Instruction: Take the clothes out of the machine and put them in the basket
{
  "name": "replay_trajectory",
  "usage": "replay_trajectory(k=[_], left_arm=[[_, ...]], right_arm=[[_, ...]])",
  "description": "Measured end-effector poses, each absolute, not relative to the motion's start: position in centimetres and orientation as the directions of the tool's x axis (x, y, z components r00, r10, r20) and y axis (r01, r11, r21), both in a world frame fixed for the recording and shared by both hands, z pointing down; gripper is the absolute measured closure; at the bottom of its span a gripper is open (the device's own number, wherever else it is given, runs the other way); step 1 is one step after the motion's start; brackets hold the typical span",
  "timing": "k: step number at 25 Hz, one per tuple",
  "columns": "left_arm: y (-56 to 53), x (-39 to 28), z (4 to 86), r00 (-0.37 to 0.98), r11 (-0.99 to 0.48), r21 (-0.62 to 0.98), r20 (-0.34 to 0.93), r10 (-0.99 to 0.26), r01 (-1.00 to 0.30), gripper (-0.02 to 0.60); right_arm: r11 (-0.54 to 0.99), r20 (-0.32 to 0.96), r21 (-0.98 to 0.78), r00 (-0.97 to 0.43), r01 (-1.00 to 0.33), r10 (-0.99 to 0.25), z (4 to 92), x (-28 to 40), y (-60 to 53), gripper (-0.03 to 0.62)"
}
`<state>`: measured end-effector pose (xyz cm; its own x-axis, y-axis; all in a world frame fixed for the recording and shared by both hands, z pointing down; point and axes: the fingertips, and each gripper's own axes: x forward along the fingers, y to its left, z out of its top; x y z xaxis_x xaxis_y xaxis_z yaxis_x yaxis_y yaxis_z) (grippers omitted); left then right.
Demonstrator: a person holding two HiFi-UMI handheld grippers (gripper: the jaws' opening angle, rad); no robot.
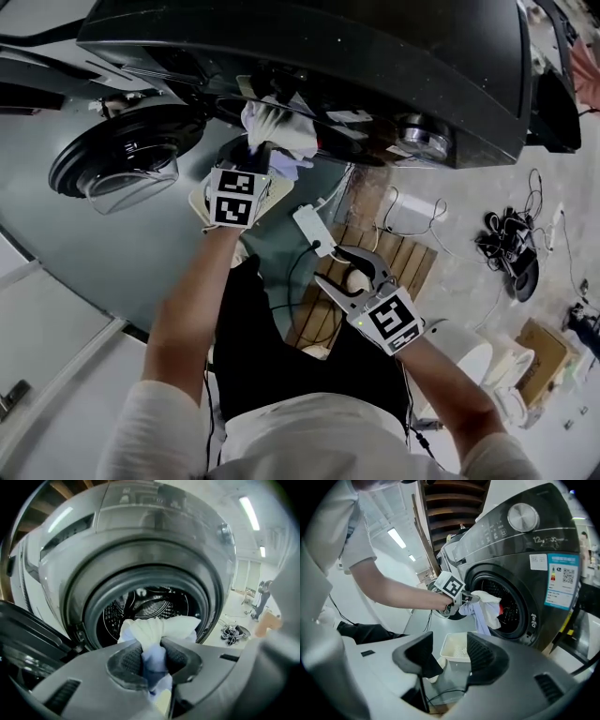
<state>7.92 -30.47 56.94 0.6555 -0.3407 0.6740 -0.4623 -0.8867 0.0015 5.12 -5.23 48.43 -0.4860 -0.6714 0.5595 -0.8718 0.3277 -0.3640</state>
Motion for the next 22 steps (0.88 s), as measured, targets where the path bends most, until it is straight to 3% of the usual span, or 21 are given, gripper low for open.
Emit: replay_trajectory(k=[9, 22], left_arm=[[-28.3, 4.4, 53.2, 0.675, -0.853, 0.018, 0.621, -0.399, -0.521, 0.505], [-27.8, -4.5, 53.5, 0.592, -0.766, -0.013, 0.627, -0.507, -0.643, 0.503]], right_arm=[[0.391, 0.539, -0.353, -0.526, -0.85, -0.658, 47.8, 5.2, -5.6, 0.37], [0.49, 0.525, -0.376, -0.616, -0.787, -0.587, 48.6, 1.5, -5.6, 0.37]])
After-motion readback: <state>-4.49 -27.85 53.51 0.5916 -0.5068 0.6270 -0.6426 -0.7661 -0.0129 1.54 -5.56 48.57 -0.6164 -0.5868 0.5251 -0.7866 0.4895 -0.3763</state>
